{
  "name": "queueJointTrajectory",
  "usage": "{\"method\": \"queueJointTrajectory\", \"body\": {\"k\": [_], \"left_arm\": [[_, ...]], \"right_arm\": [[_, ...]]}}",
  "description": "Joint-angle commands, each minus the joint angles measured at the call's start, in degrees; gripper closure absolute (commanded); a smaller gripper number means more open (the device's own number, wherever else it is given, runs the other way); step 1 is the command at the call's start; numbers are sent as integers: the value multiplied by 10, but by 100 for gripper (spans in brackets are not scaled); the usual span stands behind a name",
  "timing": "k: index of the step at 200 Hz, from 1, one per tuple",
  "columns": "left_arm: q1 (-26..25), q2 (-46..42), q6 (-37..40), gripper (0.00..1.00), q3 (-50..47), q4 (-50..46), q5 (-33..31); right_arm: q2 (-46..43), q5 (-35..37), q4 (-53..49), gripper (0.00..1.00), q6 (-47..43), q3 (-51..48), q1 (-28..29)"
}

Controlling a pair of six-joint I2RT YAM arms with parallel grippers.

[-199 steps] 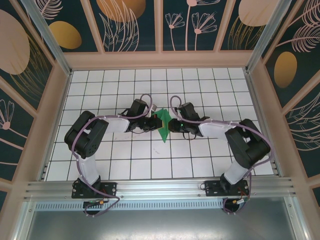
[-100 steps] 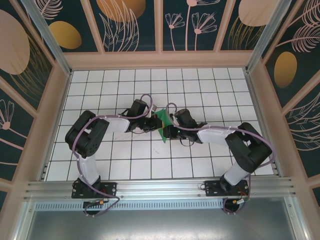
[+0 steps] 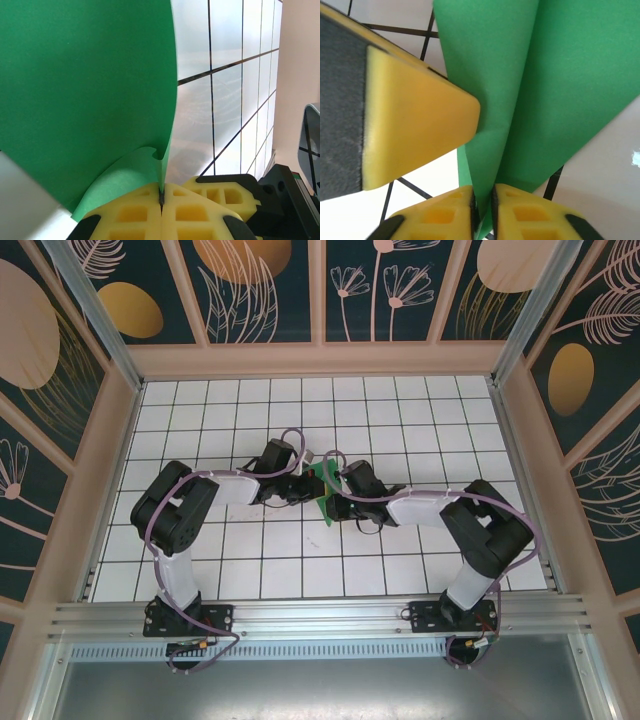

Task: Fold a paper plane with a square sheet of paper (pick it up from the middle)
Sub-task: Fourth fold the wing at the center of the table.

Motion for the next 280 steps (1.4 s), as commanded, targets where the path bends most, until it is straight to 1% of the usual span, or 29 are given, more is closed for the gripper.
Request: {"method": "queueJointTrajectory", "body": {"k": [1,12,36,65,72,100,122,138,153,184,197,213,225,239,257,270,280], "left_arm": [[5,-1,0,100,7,5,13],[5,0,2,100,8,2,11],[5,1,4,100,14,0,12],[5,2,3,100,15,-1,11],[5,2,3,100,14,0,10],[5,5,6,100,11,1,7],[6,4,8,100,5,7,5],[6,4,8,100,2,9,7],[6,-2,4,100,-7,19,6],[7,-10,1,100,-13,25,4],[8,-11,-1,100,-15,28,4],[8,-18,-2,100,-22,31,2],[8,-23,-1,100,-28,31,-1],[8,-26,-1,100,-32,32,-2],[9,-27,-1,100,-37,36,0],[9,-28,-1,100,-37,35,2],[9,-32,2,100,-41,33,0]], "right_arm": [[15,35,-37,84,-19,21,6],[18,45,-44,87,-25,24,8],[18,69,-58,88,-43,29,17],[23,116,-84,90,-66,44,28],[25,117,-89,90,-71,47,31],[35,168,-107,90,-93,59,45],[43,196,-118,90,-104,64,56],[45,213,-119,85,-103,65,66],[35,197,-112,79,-95,65,65],[-24,123,-75,69,-73,43,52],[-55,48,-41,67,-60,22,30],[-92,-8,6,66,-37,-10,-5],[-113,-55,46,63,-18,-34,-37],[-115,-96,67,64,-2,-40,-65],[-98,-104,53,72,1,-20,-78],[-77,-95,40,78,11,-2,-83],[-58,-105,40,79,15,7,-86]]}}
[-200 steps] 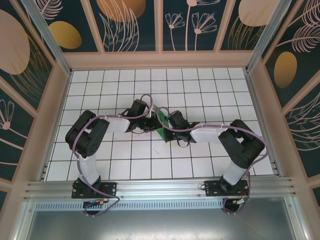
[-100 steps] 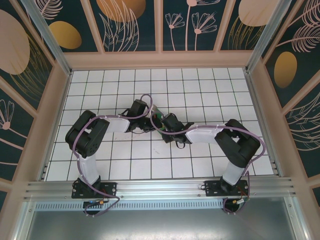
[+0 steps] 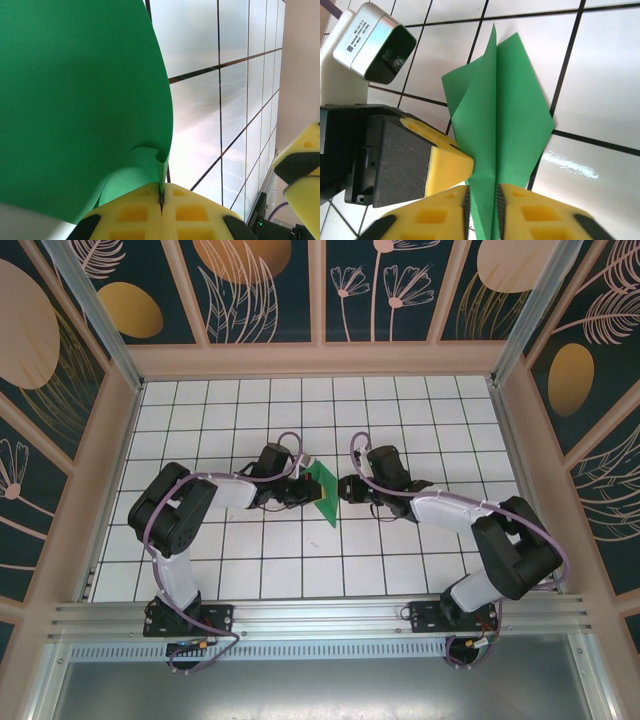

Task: Fold a paper plane with a square sheet of paper (pick it up from the middle)
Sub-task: Fourth fold the wing at the center of the table.

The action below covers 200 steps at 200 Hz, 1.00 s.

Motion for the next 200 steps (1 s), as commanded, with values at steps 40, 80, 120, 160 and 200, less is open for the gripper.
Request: {"method": "queueJointTrajectory", "body": {"k": [40,80,120,160,200], "left_arm": [[8,-22,4,100,-14,14,5],[13,-28,17,100,-12,-4,6],[15,-36,64,100,1,-61,-12],[17,-37,90,98,4,-84,-25],[17,-31,64,98,-9,-31,-23]], "right_arm": [[115,-85,19,86,39,49,-5],[160,-48,-30,88,27,72,-2],[179,-1,-79,89,11,84,0],[178,-4,-78,89,11,87,3],[182,-22,-69,88,14,90,5]]}}
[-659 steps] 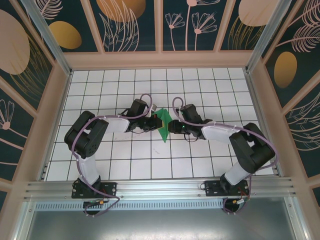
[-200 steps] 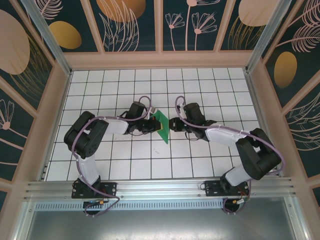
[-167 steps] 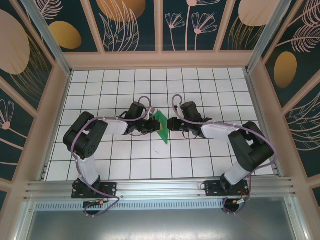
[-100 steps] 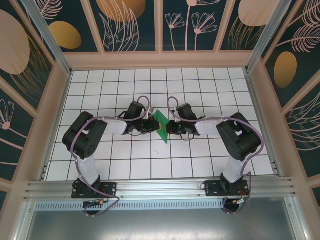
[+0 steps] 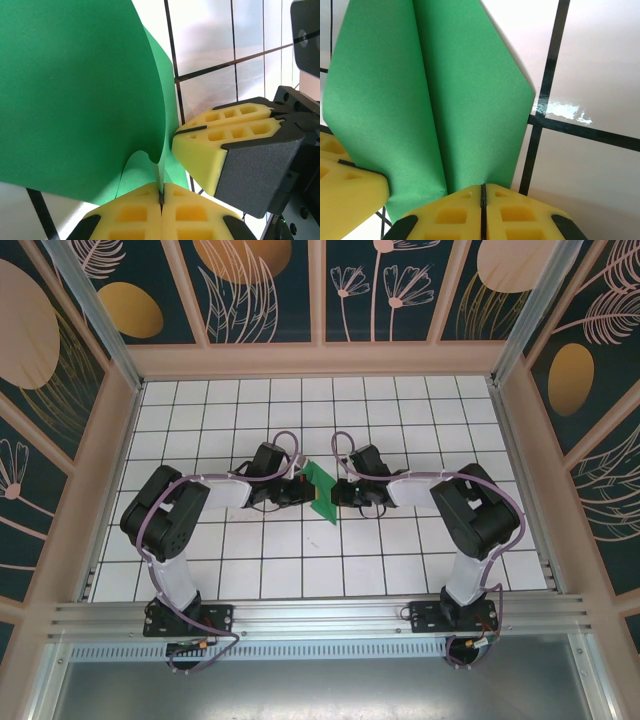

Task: Fold a paper plane with a square sheet of paper (pick it up from the middle)
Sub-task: Fourth fold the wing at the center of the table.

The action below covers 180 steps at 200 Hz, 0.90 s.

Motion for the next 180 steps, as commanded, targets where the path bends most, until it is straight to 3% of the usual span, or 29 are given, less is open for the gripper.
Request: {"method": "queueJointTrajectory", "body": {"k": [1,78,109,180], "left_arm": [[3,-5,0,98,-2,21,-1],[3,3,-19,100,-13,100,59],[3,10,10,100,-12,79,49],[3,18,11,100,-49,149,45]], "right_arm": [[16,9,-25,88,-10,8,3],[23,30,-37,88,-4,16,4],[22,34,-40,88,-2,15,4],[25,37,-42,87,0,19,3]]}}
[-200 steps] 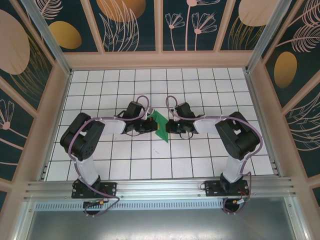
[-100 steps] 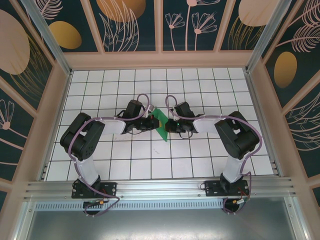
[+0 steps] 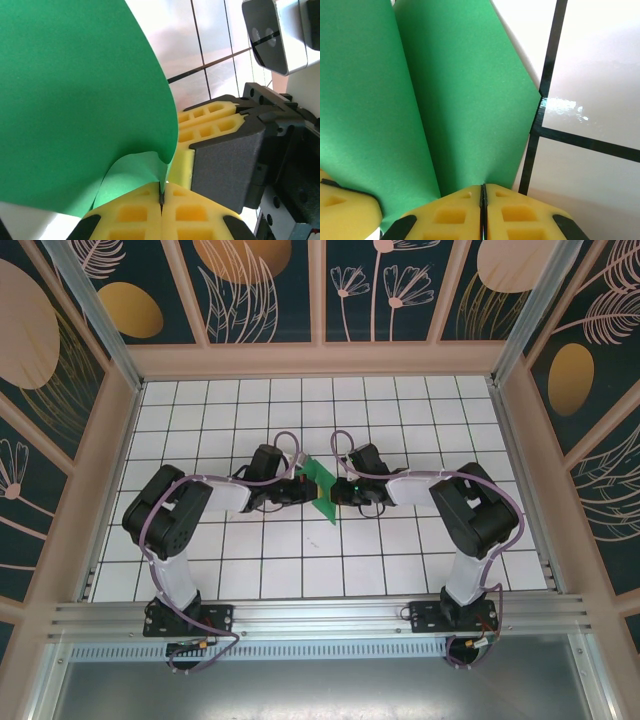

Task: Fold a paper plane with a square sheet of paper (pick it up from the middle)
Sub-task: Fourth fold the wing at the center of the table.

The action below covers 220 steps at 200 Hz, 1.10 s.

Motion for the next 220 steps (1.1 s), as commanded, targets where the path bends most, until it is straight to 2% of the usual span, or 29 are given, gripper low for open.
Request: {"method": "queueJointTrajectory", "body": {"k": [1,44,73,141,166,220], "left_arm": [[2,9,10,100,-16,36,8],[2,13,-8,100,-33,92,32],[3,9,-13,100,-19,73,24],[3,14,-29,100,-18,80,23],[2,13,-29,100,-13,75,26],[3,15,-30,100,-6,67,29]], "right_arm": [[20,28,-33,87,-1,8,3],[20,25,-29,87,2,3,3],[-1,26,-17,84,-1,-2,3],[-116,0,58,68,-63,-74,9],[-140,43,62,66,-94,-88,39],[-97,149,35,67,-135,-62,100]]}}
